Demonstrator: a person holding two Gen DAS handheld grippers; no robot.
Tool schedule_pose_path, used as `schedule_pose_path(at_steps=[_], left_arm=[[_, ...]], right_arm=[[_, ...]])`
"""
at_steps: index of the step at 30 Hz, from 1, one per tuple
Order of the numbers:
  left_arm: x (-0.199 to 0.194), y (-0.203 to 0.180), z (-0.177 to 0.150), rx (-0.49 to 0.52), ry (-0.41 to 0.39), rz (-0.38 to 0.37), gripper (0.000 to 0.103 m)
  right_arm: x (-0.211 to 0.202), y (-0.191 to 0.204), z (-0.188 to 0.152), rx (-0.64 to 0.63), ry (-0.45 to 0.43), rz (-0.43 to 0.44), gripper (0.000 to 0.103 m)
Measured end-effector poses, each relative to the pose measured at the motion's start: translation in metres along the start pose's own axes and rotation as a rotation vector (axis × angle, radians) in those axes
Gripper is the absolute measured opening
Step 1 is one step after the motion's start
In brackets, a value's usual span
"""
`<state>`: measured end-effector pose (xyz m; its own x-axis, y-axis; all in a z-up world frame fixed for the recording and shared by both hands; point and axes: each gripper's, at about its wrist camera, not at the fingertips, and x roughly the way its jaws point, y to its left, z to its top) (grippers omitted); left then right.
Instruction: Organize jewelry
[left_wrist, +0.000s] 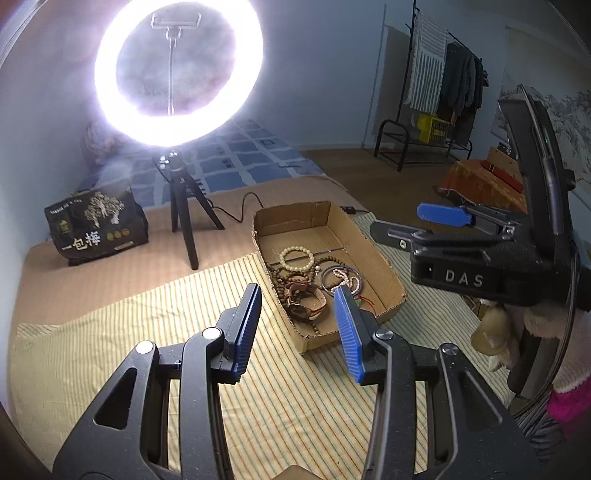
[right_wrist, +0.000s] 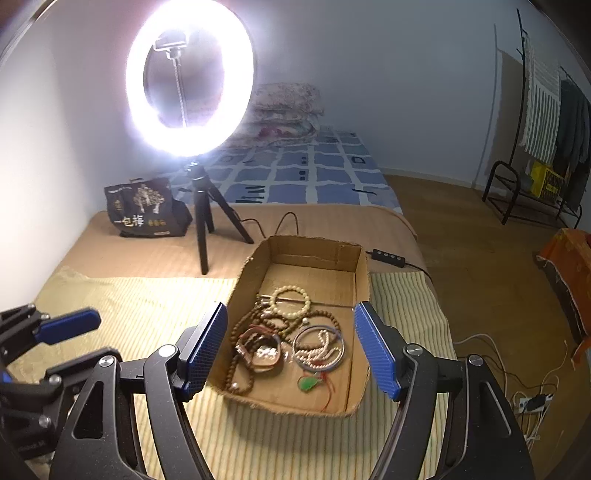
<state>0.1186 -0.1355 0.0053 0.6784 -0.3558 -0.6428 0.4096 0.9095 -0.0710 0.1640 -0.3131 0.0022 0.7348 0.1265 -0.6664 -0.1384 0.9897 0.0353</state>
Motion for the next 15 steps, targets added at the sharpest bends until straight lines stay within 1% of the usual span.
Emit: schedule_pose_path(at_steps=[2,3,4,6,9,11,12,15], left_arm=[[-0.007,0.0,-0.003,0.003,-0.012,0.009,0.045],[-0.01,0.001,-0.004,-0.001,-0.018,0.01,0.051],[-0.013,0.003,-0.007,-0.007,-0.024,0.011,0.053],[-0.016,0.004,-0.01,-0.014,-0.025,0.011,0.053],[-0.021,0.007,-0.015,-0.018,-0.036,0.025,0.054],[-0.025,0.009,-0.017,-0.023,-0.046,0.033,0.063],[-0.026,0.01,-0.018,-0.028,-0.052,0.037,0.069],[-0.029,0.01,-0.019,-0.023,-0.059,0.054,0.077]], right_arm=[[-0.005,0.003,-0.002,-0.003,-0.008,-0.001,0.071],[-0.01,0.005,-0.004,-0.005,-0.015,-0.003,0.071],[-0.013,0.006,-0.005,-0.006,-0.02,-0.003,0.072],[-0.019,0.009,-0.008,-0.004,-0.034,-0.004,0.077],[-0.026,0.01,-0.013,0.003,-0.047,0.0,0.078],[-0.028,0.011,-0.016,0.002,-0.051,-0.002,0.078],[-0.029,0.012,-0.018,0.001,-0.053,-0.001,0.079],[-0.032,0.018,-0.019,-0.015,-0.058,0.01,0.079]])
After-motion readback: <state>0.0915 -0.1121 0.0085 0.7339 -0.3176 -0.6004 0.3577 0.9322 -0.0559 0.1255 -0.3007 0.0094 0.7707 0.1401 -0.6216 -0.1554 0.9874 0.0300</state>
